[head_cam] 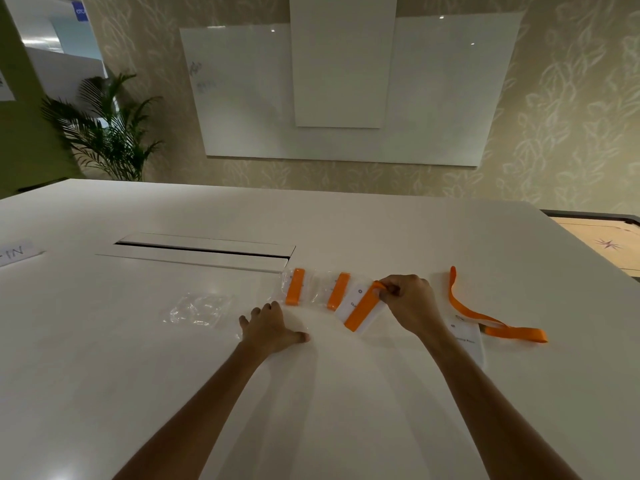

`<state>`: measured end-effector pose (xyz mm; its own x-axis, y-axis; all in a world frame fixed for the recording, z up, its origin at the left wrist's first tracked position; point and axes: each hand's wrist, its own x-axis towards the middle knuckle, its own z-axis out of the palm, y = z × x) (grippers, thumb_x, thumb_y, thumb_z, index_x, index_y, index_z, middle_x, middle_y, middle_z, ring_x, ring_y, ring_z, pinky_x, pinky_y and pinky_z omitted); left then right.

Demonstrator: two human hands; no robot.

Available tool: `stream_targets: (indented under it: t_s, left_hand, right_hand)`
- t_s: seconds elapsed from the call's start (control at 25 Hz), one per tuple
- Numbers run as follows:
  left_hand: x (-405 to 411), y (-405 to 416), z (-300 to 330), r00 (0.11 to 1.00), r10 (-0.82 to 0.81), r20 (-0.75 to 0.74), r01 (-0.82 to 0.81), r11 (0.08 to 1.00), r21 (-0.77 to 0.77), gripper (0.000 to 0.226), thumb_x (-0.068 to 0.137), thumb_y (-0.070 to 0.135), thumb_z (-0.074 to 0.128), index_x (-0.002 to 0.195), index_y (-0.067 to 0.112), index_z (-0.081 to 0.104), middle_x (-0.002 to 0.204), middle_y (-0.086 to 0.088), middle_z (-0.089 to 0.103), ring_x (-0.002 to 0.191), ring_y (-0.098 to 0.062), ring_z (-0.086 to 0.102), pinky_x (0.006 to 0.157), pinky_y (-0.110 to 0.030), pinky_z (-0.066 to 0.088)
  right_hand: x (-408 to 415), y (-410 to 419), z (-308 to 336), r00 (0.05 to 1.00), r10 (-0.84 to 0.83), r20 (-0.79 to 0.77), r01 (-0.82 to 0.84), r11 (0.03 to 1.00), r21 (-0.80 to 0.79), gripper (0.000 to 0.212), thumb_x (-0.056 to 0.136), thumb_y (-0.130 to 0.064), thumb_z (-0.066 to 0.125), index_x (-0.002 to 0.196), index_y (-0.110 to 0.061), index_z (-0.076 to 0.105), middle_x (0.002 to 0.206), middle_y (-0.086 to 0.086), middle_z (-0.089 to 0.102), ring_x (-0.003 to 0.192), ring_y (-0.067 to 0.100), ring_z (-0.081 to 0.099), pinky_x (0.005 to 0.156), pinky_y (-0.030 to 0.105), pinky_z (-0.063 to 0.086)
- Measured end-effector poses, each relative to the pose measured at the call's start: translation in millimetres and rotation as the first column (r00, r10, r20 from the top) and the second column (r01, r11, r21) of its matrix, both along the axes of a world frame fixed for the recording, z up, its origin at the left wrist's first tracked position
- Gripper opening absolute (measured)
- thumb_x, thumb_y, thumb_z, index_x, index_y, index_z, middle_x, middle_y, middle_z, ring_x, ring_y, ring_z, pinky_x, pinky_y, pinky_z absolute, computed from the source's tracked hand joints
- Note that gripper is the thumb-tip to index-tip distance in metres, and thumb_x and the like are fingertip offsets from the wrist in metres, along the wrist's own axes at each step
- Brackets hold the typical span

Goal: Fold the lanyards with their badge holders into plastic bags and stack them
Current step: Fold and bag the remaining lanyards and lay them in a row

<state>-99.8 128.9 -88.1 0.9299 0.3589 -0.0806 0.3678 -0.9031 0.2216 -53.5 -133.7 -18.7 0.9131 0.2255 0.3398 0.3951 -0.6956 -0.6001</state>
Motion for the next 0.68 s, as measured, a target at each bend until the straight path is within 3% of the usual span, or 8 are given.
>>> stream_targets:
  t_s: [0.28, 0.44, 0.56, 0.68]
  left_hand:
    - [-2.9, 1.2, -2.4, 0.993, -0.056, 0.105, 0.061, 0.997, -0.039, 0.089, 0.06, 0.076, 0.06, 0.129, 0.022, 0.042, 0.129, 0.001, 0.057, 0.121, -0.026, 0.048, 0.103, -0.052, 0.031]
    - [-4.9, 0.2, -3.2, 0.968, -0.111, 0.225, 0.14, 0.983, -0.119, 0.09, 0.057, 0.08, 0.055, 0.128, 0.027, 0.039, 0.121, 0.005, 0.061, 0.113, -0.023, 0.056, 0.098, -0.051, 0.042]
    - [-7.6, -9.0, 6.7, 0.893, -0.174, 0.415, 0.268, 0.947, -0.179, 0.09, 0.058, 0.075, 0.059, 0.131, 0.027, 0.037, 0.116, 0.007, 0.063, 0.104, -0.019, 0.062, 0.09, -0.042, 0.051]
    - [-13.0, -22.8, 19.2, 0.771, -0.238, 0.59, 0.409, 0.896, -0.173, 0.096, 0.064, 0.058, 0.072, 0.142, 0.018, 0.032, 0.127, 0.001, 0.06, 0.11, -0.018, 0.059, 0.095, -0.035, 0.048]
  right_hand:
    - [-1.0, -3.3, -0.7, 1.0, -0.006, -0.012, 0.006, 1.0, 0.017, 0.014, 0.088, -0.023, 0.064, 0.093, -0.015, 0.074, 0.074, -0.007, 0.066, 0.07, 0.014, 0.06, 0.062, 0.024, 0.041]
    - [-2.0, -3.0, 1.6, 0.999, -0.027, -0.016, 0.028, 0.998, 0.061, 0.012, 0.088, -0.022, 0.065, 0.09, -0.015, 0.074, 0.071, -0.007, 0.065, 0.066, 0.013, 0.058, 0.06, 0.025, 0.042]
    - [-2.4, -4.6, 5.5, 0.998, -0.061, -0.031, 0.065, 0.986, 0.151, 0.01, 0.087, -0.021, 0.065, 0.083, -0.016, 0.073, 0.064, -0.004, 0.063, 0.058, 0.013, 0.054, 0.057, 0.028, 0.042]
    - [-3.1, -6.1, 12.4, 0.991, -0.106, -0.084, 0.128, 0.937, 0.324, 0.013, 0.086, -0.018, 0.066, 0.077, -0.01, 0.072, 0.069, 0.018, 0.066, 0.057, 0.022, 0.051, 0.059, 0.033, 0.043]
